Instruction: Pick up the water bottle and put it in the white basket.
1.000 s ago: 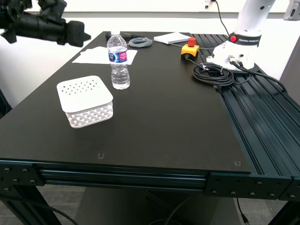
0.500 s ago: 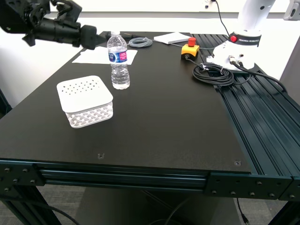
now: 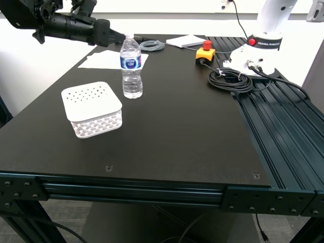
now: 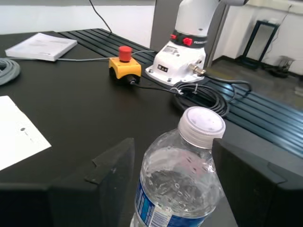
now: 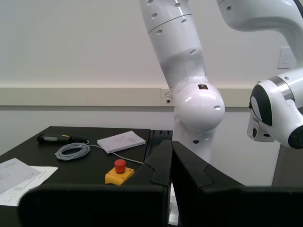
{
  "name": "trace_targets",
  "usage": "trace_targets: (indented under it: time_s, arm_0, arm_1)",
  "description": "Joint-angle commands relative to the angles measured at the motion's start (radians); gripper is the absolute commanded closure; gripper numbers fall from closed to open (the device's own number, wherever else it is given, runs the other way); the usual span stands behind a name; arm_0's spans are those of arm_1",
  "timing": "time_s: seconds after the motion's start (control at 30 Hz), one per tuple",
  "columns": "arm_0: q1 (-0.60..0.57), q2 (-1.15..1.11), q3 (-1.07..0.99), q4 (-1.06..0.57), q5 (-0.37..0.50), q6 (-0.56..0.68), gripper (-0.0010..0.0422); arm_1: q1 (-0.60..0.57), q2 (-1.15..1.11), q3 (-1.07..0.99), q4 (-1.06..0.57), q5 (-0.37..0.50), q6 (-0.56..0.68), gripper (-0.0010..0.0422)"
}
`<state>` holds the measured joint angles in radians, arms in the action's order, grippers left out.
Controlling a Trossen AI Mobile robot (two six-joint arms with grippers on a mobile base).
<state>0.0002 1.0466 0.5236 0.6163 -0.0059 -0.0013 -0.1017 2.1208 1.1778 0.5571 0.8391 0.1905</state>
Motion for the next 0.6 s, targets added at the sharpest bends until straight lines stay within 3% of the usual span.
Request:
trace_targets:
  time_s: [0.03, 0.27, 0.43, 0.5, 0.6]
  arm_0:
    - [0.0, 0.0, 0.001, 0.003, 0.0, 0.0, 0.0412]
    - [0.0, 0.0, 0.001, 0.003, 0.0, 0.0, 0.0412]
    - [0.0, 0.0, 0.001, 0.003, 0.0, 0.0, 0.0412]
    - [0.0, 0.0, 0.001, 0.003, 0.0, 0.0, 0.0412]
    - [0.0, 0.0, 0.001, 0.002, 0.0, 0.0, 0.0412]
  arm_1:
    - [0.0, -0.001, 0.006, 0.006, 0.018, -0.023, 0.0176]
    - [-0.046, 0.002, -0.002, 0.003, 0.005, -0.002, 0.0202]
    - [-0.116, 0.002, 0.006, 0.004, -0.092, 0.126, 0.0219]
    - [-0.128, 0.003, 0.006, 0.003, -0.159, 0.135, 0.0217]
    - [-0.129, 0.018, 0.006, -0.028, -0.175, 0.121, 0.0233]
